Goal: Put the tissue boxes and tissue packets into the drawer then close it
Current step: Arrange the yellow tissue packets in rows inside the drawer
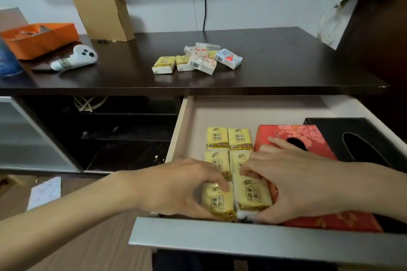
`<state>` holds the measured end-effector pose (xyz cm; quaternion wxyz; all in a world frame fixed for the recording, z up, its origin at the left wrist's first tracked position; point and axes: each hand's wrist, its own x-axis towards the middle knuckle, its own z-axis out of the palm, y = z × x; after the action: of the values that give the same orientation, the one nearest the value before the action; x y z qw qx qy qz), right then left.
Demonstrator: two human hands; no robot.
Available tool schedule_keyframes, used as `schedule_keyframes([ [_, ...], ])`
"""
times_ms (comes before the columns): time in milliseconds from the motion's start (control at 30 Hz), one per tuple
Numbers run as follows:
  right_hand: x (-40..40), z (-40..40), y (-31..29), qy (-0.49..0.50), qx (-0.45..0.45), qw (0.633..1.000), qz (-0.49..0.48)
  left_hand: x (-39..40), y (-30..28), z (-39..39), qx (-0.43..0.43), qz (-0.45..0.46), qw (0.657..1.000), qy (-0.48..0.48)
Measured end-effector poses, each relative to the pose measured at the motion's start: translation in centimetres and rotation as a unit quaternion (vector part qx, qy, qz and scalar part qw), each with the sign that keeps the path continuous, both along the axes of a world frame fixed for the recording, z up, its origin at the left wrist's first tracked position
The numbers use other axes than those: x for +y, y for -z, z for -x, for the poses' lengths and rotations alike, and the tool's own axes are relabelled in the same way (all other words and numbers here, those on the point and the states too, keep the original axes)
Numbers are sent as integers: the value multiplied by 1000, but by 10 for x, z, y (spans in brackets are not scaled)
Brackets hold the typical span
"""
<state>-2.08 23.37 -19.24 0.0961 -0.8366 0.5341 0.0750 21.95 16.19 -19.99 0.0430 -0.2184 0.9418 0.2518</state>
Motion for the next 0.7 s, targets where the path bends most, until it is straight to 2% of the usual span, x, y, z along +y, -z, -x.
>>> schedule_keyframes([
  [200,-2,-16,-5,12,73,997,-39,-1,14,3,-70,98,991,52],
  [500,-9,-39,-2,21,175,984,-20,-7,21,-1,-62,110,990,58],
  [600,-8,-38,-3,18,148,989,6,-7,23,-2,-45,110,991,52],
  [700,-14,-31,-13,51,47,998,6,-7,24,-2,-38,119,991,43],
])
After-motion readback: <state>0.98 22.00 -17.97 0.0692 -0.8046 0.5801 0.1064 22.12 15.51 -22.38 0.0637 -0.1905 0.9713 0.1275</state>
